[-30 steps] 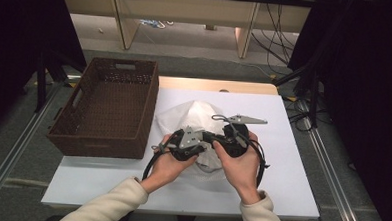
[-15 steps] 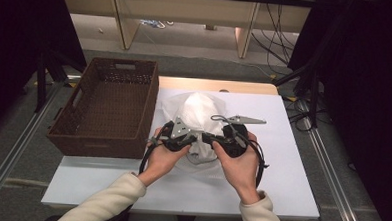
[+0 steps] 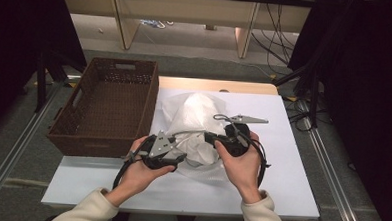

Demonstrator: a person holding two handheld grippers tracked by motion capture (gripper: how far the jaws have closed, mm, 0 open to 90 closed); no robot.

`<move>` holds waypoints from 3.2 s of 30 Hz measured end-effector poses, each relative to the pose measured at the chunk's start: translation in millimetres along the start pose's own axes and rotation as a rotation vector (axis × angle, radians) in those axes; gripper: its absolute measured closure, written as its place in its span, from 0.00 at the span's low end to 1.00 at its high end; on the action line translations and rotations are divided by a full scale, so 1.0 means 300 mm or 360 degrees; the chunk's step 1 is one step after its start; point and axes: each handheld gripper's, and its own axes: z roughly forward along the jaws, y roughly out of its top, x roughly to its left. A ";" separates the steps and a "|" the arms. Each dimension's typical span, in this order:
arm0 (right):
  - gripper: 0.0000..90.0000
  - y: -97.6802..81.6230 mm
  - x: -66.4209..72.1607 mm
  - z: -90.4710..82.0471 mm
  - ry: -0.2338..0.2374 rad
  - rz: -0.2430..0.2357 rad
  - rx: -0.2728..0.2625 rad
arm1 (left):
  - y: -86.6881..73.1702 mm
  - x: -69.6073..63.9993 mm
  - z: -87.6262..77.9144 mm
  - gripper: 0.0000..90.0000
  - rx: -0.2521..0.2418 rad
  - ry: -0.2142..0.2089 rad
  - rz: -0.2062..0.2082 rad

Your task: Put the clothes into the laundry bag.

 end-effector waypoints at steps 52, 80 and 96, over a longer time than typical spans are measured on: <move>1.00 -0.042 0.018 0.041 -0.0056 -0.0113 0.0223 | -0.123 -0.107 -0.172 0.97 0.0239 -0.0287 -0.0051; 0.91 -0.166 0.004 0.175 0.0001 -0.0281 0.0626 | -0.111 -0.143 -0.126 0.63 0.0212 -0.0349 0.0027; 0.75 -0.070 -0.035 -0.011 -0.0117 -0.0217 0.0328 | -0.009 -0.241 0.158 0.63 0.0283 -0.0463 0.0223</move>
